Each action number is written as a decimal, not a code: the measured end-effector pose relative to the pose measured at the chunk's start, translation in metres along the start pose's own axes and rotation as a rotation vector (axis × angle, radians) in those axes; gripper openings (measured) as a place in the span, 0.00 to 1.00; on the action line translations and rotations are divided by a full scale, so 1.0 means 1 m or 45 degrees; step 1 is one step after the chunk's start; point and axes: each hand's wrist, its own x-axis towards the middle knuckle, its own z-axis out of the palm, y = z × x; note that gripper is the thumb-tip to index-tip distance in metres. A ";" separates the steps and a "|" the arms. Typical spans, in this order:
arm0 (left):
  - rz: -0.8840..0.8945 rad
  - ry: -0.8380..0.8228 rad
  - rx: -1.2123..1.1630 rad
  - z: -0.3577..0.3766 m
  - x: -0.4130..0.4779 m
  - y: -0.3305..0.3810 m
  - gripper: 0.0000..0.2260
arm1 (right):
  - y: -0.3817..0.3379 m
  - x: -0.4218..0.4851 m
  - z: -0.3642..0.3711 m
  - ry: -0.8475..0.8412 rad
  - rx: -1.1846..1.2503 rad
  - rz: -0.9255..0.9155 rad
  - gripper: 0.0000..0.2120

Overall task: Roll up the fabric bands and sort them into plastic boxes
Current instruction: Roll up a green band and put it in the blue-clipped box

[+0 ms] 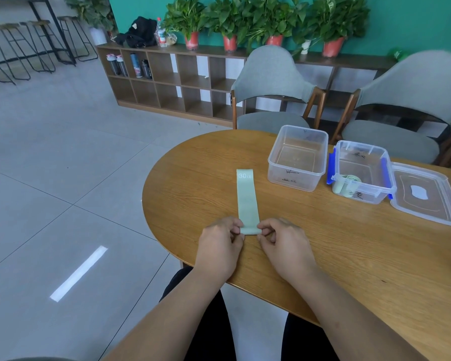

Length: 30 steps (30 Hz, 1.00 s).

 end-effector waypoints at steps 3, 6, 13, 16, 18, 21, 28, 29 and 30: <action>0.006 0.002 -0.006 -0.001 0.000 0.001 0.11 | 0.000 0.000 -0.001 -0.008 0.026 0.011 0.12; 0.025 -0.011 0.031 -0.001 0.001 0.001 0.08 | 0.000 0.002 -0.001 -0.018 0.017 0.027 0.10; 0.145 -0.019 0.140 -0.002 0.010 -0.001 0.07 | -0.002 0.011 -0.001 -0.023 -0.084 0.001 0.06; 0.174 -0.049 0.145 -0.001 0.012 -0.005 0.10 | -0.003 0.013 0.001 -0.024 -0.117 0.013 0.06; 0.187 -0.047 0.158 0.000 0.014 -0.006 0.09 | -0.002 0.015 0.002 -0.028 -0.131 0.015 0.06; 0.181 -0.033 0.174 0.001 0.017 -0.004 0.09 | -0.002 0.019 0.004 -0.030 -0.144 0.034 0.08; 0.102 -0.008 0.057 -0.001 0.018 -0.003 0.07 | -0.006 0.019 0.003 0.056 -0.057 0.055 0.03; 0.106 0.003 0.047 -0.001 0.018 -0.003 0.06 | -0.006 0.018 0.003 0.065 -0.050 0.045 0.03; 0.110 0.014 0.038 -0.001 0.018 -0.003 0.06 | -0.006 0.017 0.003 0.070 -0.041 0.036 0.04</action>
